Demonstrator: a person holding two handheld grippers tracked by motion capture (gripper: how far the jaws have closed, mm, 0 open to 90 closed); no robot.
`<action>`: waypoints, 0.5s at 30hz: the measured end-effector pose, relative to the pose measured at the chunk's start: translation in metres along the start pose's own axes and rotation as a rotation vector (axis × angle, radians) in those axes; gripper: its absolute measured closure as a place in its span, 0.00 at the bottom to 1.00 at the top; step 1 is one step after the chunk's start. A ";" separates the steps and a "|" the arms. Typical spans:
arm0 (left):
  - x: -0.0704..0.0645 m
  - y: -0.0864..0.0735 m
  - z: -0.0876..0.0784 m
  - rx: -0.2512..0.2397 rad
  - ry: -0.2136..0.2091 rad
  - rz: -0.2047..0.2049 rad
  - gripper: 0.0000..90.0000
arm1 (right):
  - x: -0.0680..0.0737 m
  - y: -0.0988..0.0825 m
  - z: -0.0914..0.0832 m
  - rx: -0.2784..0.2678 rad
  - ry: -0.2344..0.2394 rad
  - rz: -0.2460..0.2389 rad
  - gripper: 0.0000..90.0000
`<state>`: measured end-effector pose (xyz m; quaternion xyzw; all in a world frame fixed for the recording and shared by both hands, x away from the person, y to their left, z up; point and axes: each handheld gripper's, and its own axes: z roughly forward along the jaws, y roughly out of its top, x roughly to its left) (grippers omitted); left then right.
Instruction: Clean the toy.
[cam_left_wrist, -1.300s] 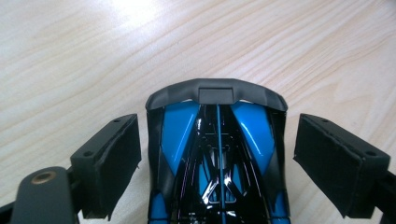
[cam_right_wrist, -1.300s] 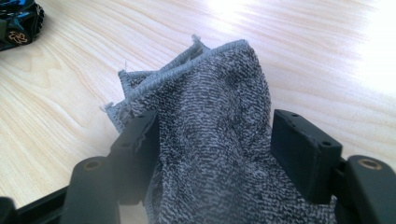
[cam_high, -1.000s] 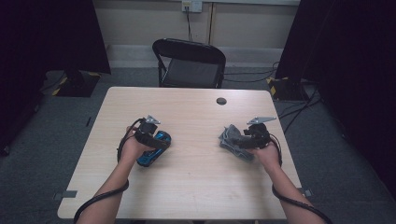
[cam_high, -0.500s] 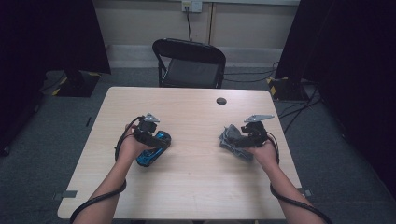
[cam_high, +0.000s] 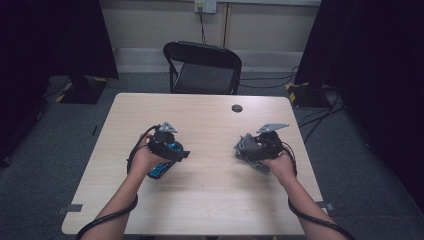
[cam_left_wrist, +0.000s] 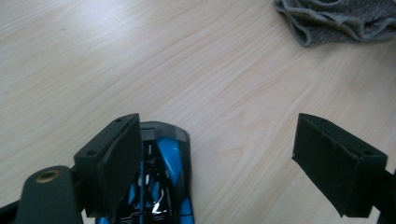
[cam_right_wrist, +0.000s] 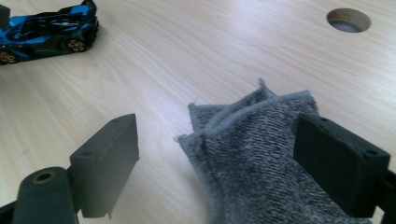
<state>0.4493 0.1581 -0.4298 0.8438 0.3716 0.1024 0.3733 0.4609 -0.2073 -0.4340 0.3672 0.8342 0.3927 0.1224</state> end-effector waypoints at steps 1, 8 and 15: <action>-0.001 0.000 0.000 -0.002 -0.001 0.005 0.17 | 0.002 0.000 0.000 -0.001 0.003 -0.010 0.15; -0.009 -0.003 0.002 0.010 -0.020 -0.004 0.18 | 0.014 0.002 0.004 0.009 0.032 -0.042 0.15; -0.018 -0.007 0.003 -0.006 -0.039 0.015 0.18 | 0.024 0.002 0.007 0.008 0.051 -0.055 0.15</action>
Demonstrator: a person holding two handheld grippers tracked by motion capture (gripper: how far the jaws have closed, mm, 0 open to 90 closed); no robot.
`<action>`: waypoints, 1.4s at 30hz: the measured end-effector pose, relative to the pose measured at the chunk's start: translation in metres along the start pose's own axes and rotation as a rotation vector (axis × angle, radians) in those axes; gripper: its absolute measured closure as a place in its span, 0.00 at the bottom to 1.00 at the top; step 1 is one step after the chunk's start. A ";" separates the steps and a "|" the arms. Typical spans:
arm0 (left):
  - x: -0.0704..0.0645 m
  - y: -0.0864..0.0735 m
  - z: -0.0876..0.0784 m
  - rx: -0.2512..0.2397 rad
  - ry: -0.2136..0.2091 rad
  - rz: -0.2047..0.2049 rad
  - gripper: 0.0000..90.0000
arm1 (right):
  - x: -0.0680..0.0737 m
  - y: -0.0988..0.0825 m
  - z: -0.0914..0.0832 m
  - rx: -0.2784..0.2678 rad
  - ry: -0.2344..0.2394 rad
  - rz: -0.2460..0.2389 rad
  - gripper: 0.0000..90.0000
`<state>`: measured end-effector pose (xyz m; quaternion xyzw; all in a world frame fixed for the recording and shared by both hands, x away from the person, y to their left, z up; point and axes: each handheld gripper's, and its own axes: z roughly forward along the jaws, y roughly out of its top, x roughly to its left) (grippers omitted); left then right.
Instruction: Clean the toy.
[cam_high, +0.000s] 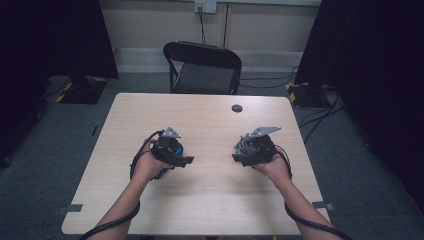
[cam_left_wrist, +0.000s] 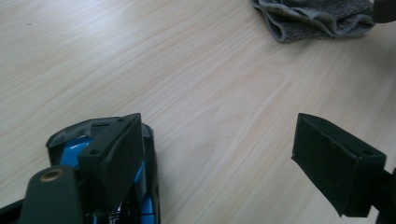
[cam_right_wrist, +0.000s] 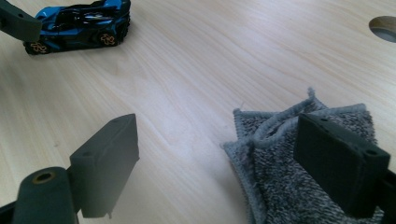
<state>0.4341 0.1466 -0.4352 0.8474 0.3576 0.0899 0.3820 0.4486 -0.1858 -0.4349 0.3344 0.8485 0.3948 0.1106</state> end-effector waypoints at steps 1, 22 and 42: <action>-0.002 0.000 0.000 -0.003 -0.004 0.004 0.18 | 0.001 0.000 0.001 0.005 0.002 -0.005 0.15; -0.027 -0.020 -0.005 -0.050 -0.080 0.027 0.18 | 0.026 -0.003 0.007 0.000 0.068 -0.057 0.16; -0.037 -0.041 -0.003 -0.029 -0.101 0.051 0.18 | 0.047 -0.016 0.009 0.010 0.126 -0.076 0.16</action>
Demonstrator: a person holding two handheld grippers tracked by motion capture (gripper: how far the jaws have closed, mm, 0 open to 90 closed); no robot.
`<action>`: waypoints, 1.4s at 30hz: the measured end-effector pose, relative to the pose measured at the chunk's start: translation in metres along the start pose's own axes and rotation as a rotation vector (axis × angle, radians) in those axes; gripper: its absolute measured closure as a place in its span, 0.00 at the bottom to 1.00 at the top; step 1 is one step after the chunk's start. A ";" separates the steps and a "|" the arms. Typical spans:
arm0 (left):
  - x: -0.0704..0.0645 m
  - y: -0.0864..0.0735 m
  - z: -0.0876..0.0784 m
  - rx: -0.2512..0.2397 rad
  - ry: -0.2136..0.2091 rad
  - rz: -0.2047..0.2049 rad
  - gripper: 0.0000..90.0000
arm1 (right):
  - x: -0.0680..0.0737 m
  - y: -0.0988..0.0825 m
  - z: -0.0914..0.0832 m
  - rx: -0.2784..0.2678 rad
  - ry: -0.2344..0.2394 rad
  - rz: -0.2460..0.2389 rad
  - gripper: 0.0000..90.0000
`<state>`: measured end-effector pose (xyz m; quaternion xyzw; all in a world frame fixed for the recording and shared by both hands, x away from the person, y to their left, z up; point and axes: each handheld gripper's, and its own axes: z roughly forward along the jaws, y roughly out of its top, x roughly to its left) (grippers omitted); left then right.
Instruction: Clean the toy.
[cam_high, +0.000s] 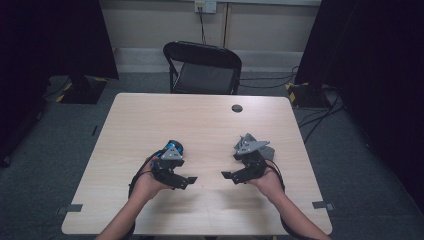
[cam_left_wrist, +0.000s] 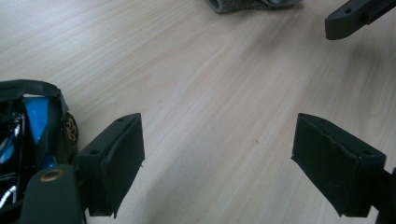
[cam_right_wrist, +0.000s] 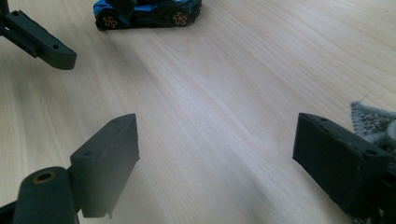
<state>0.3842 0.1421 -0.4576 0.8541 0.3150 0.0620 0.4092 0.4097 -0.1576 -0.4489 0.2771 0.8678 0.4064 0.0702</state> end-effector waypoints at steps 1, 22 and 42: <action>-0.001 -0.002 0.000 0.001 -0.003 0.002 0.18 | 0.001 -0.001 0.000 0.000 0.005 0.000 0.16; -0.018 -0.017 0.009 0.024 -0.022 0.039 0.18 | 0.022 -0.017 0.009 0.025 0.069 -0.025 0.16; -0.031 -0.028 0.014 0.031 -0.047 0.076 0.18 | 0.032 -0.031 0.016 0.057 0.089 -0.035 0.16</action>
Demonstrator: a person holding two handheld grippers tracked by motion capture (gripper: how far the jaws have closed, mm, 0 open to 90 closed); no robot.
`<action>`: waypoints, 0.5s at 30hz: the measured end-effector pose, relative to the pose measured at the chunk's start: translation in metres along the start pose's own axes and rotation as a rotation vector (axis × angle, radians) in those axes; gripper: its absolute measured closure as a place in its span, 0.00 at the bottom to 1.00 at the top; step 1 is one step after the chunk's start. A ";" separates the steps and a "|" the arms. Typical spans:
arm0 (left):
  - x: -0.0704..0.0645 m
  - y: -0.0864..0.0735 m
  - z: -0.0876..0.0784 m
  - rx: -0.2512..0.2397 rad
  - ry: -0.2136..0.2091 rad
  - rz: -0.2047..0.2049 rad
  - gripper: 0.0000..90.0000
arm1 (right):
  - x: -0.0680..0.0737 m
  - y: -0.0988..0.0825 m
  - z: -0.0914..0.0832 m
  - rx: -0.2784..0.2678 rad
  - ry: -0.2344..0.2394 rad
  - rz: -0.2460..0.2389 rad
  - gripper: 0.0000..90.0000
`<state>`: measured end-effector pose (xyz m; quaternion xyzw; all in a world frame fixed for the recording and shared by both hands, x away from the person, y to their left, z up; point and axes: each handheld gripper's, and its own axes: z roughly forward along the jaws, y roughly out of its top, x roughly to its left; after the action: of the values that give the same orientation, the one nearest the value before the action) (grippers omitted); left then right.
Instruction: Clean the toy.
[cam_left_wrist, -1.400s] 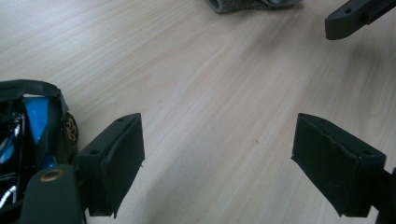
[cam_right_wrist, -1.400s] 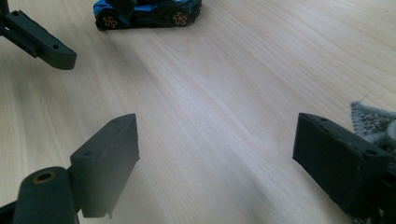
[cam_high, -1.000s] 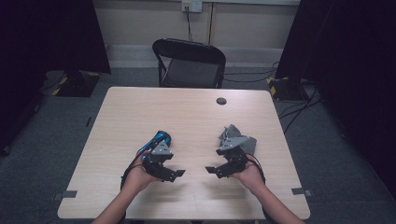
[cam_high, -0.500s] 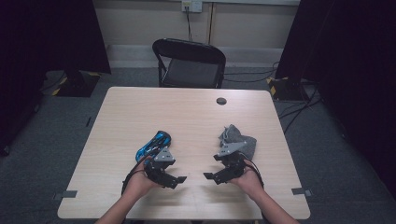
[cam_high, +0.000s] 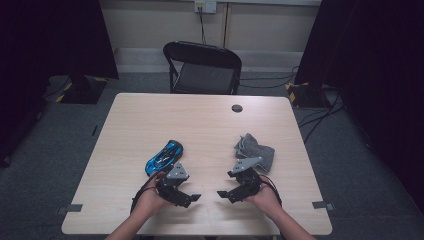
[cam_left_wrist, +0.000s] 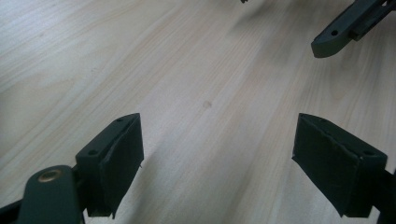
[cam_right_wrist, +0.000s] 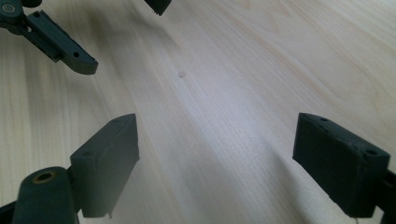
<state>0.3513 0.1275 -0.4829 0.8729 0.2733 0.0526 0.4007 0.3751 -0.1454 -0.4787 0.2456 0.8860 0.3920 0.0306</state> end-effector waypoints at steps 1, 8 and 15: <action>-0.001 0.000 0.000 0.002 -0.001 0.003 0.18 | 0.000 0.000 0.001 -0.002 0.004 -0.001 0.16; -0.005 -0.004 0.002 0.001 -0.008 0.012 0.18 | 0.004 -0.004 0.004 0.004 0.011 -0.010 0.16; -0.008 -0.006 0.005 0.008 -0.021 0.013 0.18 | 0.007 -0.009 0.007 0.009 0.019 -0.010 0.16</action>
<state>0.3436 0.1231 -0.4894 0.8768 0.2634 0.0451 0.3997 0.3675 -0.1425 -0.4888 0.2373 0.8893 0.3903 0.0231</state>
